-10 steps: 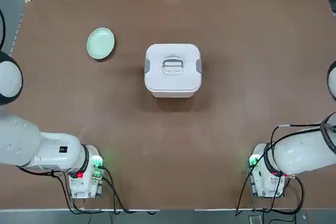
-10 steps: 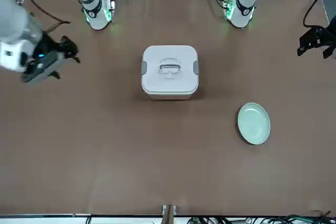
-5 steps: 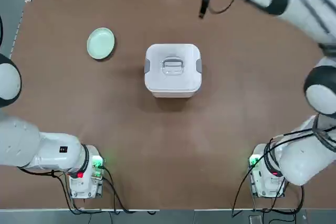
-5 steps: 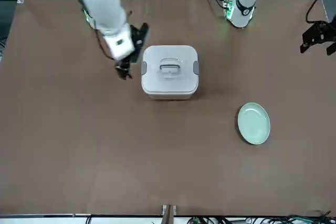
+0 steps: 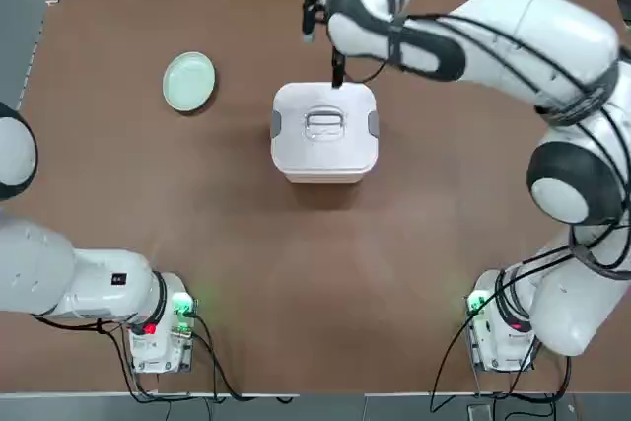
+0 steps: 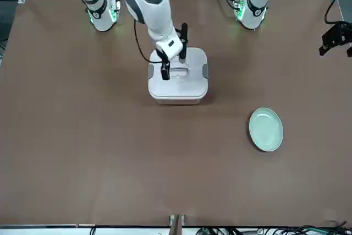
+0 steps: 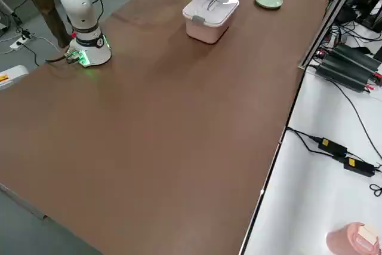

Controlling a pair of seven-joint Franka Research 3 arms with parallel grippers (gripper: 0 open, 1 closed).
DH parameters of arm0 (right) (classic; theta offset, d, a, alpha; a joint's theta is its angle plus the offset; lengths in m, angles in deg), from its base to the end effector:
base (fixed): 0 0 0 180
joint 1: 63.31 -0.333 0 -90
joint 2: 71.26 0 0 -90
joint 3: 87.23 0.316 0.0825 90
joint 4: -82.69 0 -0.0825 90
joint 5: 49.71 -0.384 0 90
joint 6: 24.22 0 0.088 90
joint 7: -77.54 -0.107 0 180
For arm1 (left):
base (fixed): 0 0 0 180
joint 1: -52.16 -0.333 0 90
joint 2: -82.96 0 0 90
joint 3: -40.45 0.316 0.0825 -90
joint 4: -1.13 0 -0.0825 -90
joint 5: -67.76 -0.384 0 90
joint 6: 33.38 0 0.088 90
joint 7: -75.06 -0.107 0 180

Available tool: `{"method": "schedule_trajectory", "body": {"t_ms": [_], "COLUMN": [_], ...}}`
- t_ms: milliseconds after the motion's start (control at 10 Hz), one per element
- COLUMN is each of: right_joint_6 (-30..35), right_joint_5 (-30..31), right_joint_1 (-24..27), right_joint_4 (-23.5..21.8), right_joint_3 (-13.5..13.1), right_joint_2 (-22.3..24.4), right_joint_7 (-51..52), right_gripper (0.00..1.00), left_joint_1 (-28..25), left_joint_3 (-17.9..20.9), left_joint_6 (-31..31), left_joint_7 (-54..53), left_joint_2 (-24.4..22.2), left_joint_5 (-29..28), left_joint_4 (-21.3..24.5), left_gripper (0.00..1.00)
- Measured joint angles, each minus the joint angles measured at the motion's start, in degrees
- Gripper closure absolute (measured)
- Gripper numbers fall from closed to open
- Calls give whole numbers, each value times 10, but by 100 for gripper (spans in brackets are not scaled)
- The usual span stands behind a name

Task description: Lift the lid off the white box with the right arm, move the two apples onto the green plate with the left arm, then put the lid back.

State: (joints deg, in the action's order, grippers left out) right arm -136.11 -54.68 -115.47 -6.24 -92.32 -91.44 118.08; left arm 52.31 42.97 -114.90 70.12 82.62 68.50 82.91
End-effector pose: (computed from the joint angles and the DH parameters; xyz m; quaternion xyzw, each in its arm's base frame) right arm 0.4463 0.4989 0.4516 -0.7295 -0.6830 -0.0235 0.0268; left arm 0.5358 0.0207 0.6814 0.9997 -0.0234 0.0011 0.0065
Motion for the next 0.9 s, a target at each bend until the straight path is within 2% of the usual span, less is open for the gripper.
{"method": "schedule_trajectory", "body": {"t_ms": [300, 900], "right_joint_6": [-28, -26], "right_joint_5": [8, 22], "right_joint_1": [-32, -49], "right_joint_4": [0, -21], "right_joint_3": [-1, -4], "right_joint_2": [-40, -46], "right_joint_7": [-19, -45], "right_gripper": [0, 0], "left_joint_1": [-3, 3], "left_joint_3": [-2, -14], "left_joint_6": [0, 0], "left_joint_7": [-1, -4], "left_joint_2": [1, 4], "left_joint_5": [0, 0], "left_joint_4": [3, 5], "left_gripper": [0, 0]}}
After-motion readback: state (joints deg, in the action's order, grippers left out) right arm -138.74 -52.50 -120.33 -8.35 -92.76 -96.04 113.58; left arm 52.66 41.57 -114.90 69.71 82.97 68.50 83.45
